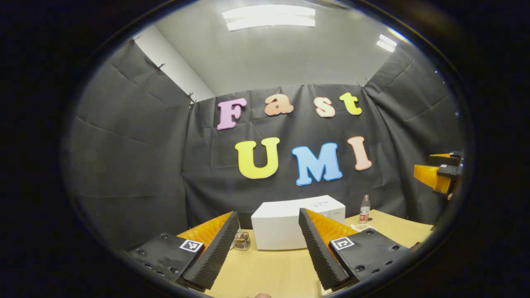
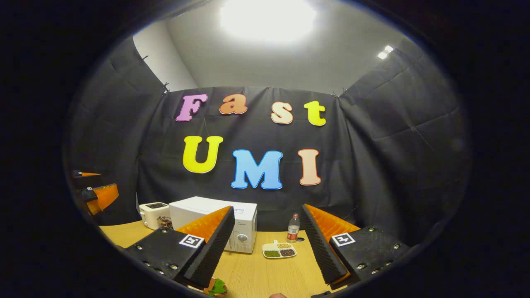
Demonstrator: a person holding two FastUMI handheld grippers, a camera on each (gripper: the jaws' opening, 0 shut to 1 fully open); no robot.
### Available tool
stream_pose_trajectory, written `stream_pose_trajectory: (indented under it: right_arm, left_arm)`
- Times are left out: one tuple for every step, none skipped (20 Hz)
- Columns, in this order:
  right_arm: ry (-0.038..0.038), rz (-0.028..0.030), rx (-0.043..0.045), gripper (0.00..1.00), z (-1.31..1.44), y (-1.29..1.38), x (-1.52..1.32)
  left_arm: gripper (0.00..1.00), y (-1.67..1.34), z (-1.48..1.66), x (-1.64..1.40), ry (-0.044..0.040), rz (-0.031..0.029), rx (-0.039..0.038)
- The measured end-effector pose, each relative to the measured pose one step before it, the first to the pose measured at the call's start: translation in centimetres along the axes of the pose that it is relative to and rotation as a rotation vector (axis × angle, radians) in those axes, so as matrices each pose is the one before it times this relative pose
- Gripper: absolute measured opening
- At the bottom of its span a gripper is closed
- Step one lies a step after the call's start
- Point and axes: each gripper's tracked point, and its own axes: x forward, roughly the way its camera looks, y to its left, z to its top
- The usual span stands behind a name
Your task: Open the microwave oven with the left hand, put the food in, and close the microwave oven.
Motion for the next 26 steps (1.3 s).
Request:
stream_pose_trajectory:
  right_arm:
    - [-0.00090,0.00030,0.00087,0.96,0.030,-0.292,0.037]
    - [-0.00001,0.00039,0.00086,0.96,-0.109,-0.330,0.041]
    - [0.00043,0.00116,0.00109,0.96,-0.017,-0.325,0.040]
    - [-0.00073,0.00182,0.00012,0.96,-0.127,-0.396,-0.006]
    - [-0.00292,0.00039,-0.00248,0.96,-0.002,-0.465,0.011]
    - [-0.00298,0.00163,-0.00352,0.96,-0.015,-0.521,-0.052]
    - [-0.00217,0.00581,0.00047,0.96,-0.136,-0.408,-0.063]
    - [-0.00109,0.00846,0.00280,0.96,-0.230,-0.397,0.026]
    - [0.00252,0.00719,0.00660,0.96,-0.231,-0.421,0.007]
    - [0.00657,0.00770,0.00829,0.96,-0.413,-0.467,0.052]
    - [0.00238,0.00279,0.00839,0.96,-0.260,-0.564,0.028]
    - [0.00078,-0.00129,0.00791,0.96,-0.138,-0.513,0.095]
    - [0.00383,-0.00378,0.00740,0.96,-0.020,-0.527,0.129]
    - [-0.00393,0.00021,0.00595,0.96,0.119,-0.378,-0.043]
    - [-0.01361,0.00214,0.00021,0.96,0.422,-0.317,0.056]
    - [-0.01165,-0.00270,-0.00478,0.96,0.115,-0.462,0.047]
    - [-0.00361,-0.00621,-0.00629,0.96,0.003,-0.456,0.102]
    - [0.00268,-0.00823,-0.00293,0.96,-0.263,-0.409,0.031]
    - [0.00373,-0.00844,0.00173,0.96,-0.059,-0.261,0.119]
    - [0.00339,-0.00910,0.00154,0.96,-0.184,-0.289,0.048]
    - [0.00398,-0.01111,-0.00300,0.96,-0.107,-0.227,0.067]
    - [0.00219,-0.01325,-0.00623,0.96,-0.177,-0.351,0.148]
    - [0.00421,-0.01409,-0.00609,0.96,-0.090,-0.230,0.213]
    - [0.00572,-0.01335,-0.00203,0.96,-0.087,-0.142,0.208]
    - [0.00508,-0.01023,0.00158,0.96,-0.007,-0.090,0.146]
    - [0.00335,-0.00756,0.00067,0.96,-0.136,-0.006,0.239]
  left_arm:
    - [0.99,-0.393,0.051,0.036,-0.00118,-0.00012,0.00057]
    - [0.99,-0.416,0.129,0.043,-0.00030,-0.00032,0.00076]
    - [0.99,-0.442,0.119,0.116,0.00073,0.00026,0.00086]
    - [0.99,-0.550,-0.025,0.003,-0.00024,-0.00124,-0.00031]
    - [0.99,-0.603,-0.066,-0.054,0.00105,0.00025,0.00044]
    - [0.99,-0.522,0.021,0.108,0.00114,0.00364,0.00028]
    - [0.99,-0.401,0.039,0.139,0.00068,0.00691,-0.00163]
    - [0.99,-0.464,-0.106,0.083,0.00294,0.00763,-0.00693]
    - [0.99,-0.576,0.013,0.046,0.00129,0.00201,-0.00694]
    - [0.99,-0.552,-0.046,0.232,-0.00076,0.00500,-0.00274]
    - [0.99,-0.331,0.161,0.301,-0.00234,0.00801,0.00006]
    - [0.99,-0.381,0.139,0.207,-0.00431,0.00423,0.00062]
    - [0.99,-0.387,0.108,0.379,-0.00237,0.00333,0.00091]
    - [0.99,-0.574,-0.141,0.273,-0.00346,-0.00196,-0.00277]
    - [0.99,-0.635,-0.045,0.529,-0.00281,-0.00525,-0.00227]
    - [0.99,-0.424,-0.241,0.477,-0.00339,-0.00373,0.00050]
    - [0.99,-0.614,-0.181,0.634,0.00041,-0.00699,0.00321]
    - [0.99,-0.506,-0.411,0.610,0.00162,-0.00888,0.00394]
    - [0.99,-0.632,-0.306,0.714,0.00314,-0.01155,0.00342]
    - [0.99,-0.629,-0.540,0.793,0.00256,-0.01359,0.00147]
    - [0.99,-0.581,-0.334,0.858,0.00210,-0.01389,-0.00241]
    - [0.99,-0.640,-0.439,1.145,0.00138,-0.01342,-0.00424]
    - [0.99,-0.511,-0.406,1.060,0.00376,-0.01368,-0.00490]
    - [0.99,-0.467,-0.507,0.953,0.00261,-0.01456,-0.00569]
    - [0.99,-0.364,-0.279,1.030,0.00142,-0.01192,-0.00355]
    - [0.99,-0.263,-0.296,1.117,-0.00102,-0.01124,-0.00148]
